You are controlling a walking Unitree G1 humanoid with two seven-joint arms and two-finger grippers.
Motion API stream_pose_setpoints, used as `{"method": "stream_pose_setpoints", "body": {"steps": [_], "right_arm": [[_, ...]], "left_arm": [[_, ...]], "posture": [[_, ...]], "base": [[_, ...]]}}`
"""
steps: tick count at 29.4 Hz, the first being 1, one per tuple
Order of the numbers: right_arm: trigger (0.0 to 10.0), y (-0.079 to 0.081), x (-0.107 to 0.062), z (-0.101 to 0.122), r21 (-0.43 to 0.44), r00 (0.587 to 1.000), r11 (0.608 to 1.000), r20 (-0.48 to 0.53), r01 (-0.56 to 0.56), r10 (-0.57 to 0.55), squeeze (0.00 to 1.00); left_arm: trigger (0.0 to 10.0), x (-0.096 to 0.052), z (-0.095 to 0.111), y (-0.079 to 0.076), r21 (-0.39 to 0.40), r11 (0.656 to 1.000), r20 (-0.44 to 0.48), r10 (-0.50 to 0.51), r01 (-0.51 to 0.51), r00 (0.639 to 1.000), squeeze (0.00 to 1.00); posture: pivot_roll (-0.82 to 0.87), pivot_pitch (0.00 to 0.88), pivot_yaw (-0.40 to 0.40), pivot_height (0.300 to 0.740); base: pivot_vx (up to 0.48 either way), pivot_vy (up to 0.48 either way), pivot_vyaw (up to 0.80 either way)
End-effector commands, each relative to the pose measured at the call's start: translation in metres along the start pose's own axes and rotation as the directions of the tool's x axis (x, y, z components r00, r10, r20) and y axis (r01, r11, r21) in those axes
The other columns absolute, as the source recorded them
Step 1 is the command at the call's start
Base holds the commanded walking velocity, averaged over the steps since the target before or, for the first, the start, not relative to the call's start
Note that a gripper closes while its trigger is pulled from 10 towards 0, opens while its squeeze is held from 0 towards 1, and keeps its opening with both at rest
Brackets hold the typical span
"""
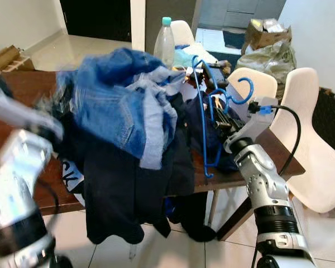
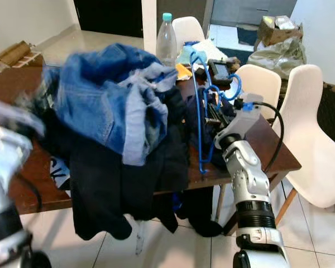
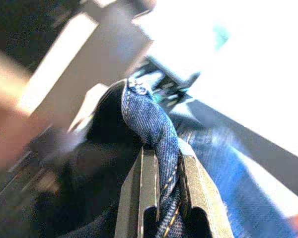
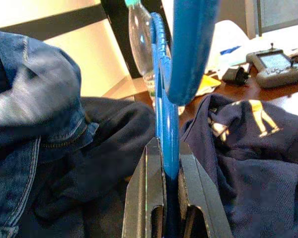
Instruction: Hang hanger
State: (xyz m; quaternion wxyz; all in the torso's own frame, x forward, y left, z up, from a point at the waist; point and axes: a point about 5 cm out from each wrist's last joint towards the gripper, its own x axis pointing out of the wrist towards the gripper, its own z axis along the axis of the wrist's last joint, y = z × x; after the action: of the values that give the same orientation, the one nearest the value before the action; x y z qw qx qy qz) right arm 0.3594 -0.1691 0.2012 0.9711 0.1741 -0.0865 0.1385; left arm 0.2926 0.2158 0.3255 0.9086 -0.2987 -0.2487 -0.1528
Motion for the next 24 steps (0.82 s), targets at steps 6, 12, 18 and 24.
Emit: {"method": "stream_pose_setpoints", "body": {"steps": [6, 12, 18, 24], "right_arm": [[10.0, 0.003, 0.002, -0.001, 0.013, 1.0, 1.0, 0.008, 0.002, -0.002, 0.0], [10.0, 0.002, 0.002, 0.001, 0.013, 1.0, 1.0, 0.017, 0.006, -0.006, 0.0], [10.0, -0.001, -0.001, 0.0, 0.008, 1.0, 1.0, 0.012, 0.015, -0.015, 0.0], [10.0, -0.002, -0.001, 0.0, 0.007, 1.0, 1.0, 0.008, 0.015, -0.015, 0.0]], "left_arm": [[10.0, 0.029, 0.023, -0.036, 0.07, 0.984, 0.048, -0.169, 0.166, 0.984, 0.0], [10.0, 0.045, 0.024, -0.051, 0.091, 0.974, 0.04, -0.213, 0.209, 0.976, 0.0], [10.0, 0.031, -0.008, -0.014, 0.104, 0.994, -0.084, 0.023, -0.014, 0.996, 0.0], [10.0, 0.021, -0.02, -0.012, 0.096, 0.995, -0.127, 0.045, -0.033, 0.991, 0.13]], "posture": [[0.17, 0.035, -0.047, 0.74], [0.17, 0.029, -0.038, 0.74], [0.17, 0.038, -0.037, 0.74], [0.17, 0.041, -0.041, 0.74]], "base": [[0.0, 0.0, 0.0], [0.0, 0.0, 0.0], [0.0, 0.0, 0.0], [0.0, 0.0, 0.0]]}}
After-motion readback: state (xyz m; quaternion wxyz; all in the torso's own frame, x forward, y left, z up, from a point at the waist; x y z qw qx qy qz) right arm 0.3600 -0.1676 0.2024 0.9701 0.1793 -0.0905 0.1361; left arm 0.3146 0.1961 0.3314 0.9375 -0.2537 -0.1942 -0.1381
